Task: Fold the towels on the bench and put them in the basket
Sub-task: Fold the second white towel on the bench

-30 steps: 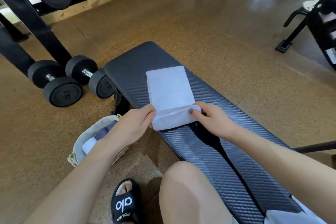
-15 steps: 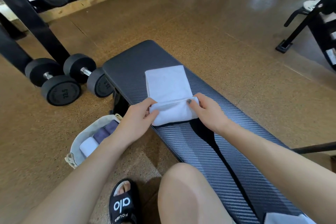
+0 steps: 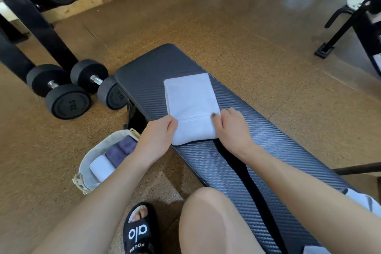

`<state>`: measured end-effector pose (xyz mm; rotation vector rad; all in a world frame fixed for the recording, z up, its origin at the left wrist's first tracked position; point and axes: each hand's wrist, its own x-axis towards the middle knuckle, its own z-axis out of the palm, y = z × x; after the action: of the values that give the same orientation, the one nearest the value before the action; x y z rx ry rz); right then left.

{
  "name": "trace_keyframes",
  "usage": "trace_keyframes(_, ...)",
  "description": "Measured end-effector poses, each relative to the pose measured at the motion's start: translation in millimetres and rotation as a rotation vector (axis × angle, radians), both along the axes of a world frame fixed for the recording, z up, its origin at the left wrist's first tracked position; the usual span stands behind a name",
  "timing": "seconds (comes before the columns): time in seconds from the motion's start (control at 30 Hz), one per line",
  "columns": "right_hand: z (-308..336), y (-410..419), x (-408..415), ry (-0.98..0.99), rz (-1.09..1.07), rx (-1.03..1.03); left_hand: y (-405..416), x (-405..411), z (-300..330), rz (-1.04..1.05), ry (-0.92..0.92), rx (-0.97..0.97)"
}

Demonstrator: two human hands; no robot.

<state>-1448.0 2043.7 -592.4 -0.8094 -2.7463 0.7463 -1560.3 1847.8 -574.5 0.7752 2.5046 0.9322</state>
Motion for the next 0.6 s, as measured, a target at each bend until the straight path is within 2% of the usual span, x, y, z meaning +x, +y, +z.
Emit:
trace_keyframes(0.1, -3.1, -0.9, -1.0, -0.048, -0.028, 0.027, 4.5, 3.2, 1.9, 0.01, 0.104, -0.081)
trace_keyframes(0.17, -3.3, -3.0, -2.7, -0.085, -0.056, 0.056, 7.3, 5.6, 2.9, -0.017, 0.219, -0.211)
trace_keyframes(0.27, -2.3, -5.6, -2.6, 0.012, -0.07, 0.078, 11.5, 5.9, 6.0, -0.039, 0.466, -0.258)
trace_keyframes(0.33, -2.1, -5.1, -1.8, 0.098, 0.022, 0.127, 16.8, 2.4, 4.9, -0.155, 0.659, -0.284)
trace_keyframes(0.4, -3.8, -2.3, -0.5, 0.133, 0.126, 0.228, 22.0, 2.2, 1.7, -0.398, 0.774, -0.292)
trace_keyframes(0.47, -7.6, 2.4, -1.5, 0.168, 0.188, 0.373, 22.6, 5.0, -1.8, -0.539, 0.755, -0.291)
trace_keyframes(0.6, -11.8, 10.4, -3.0, 0.231, 0.258, 0.471, 11.1, 5.8, -0.7, -0.515, 0.591, -0.207)
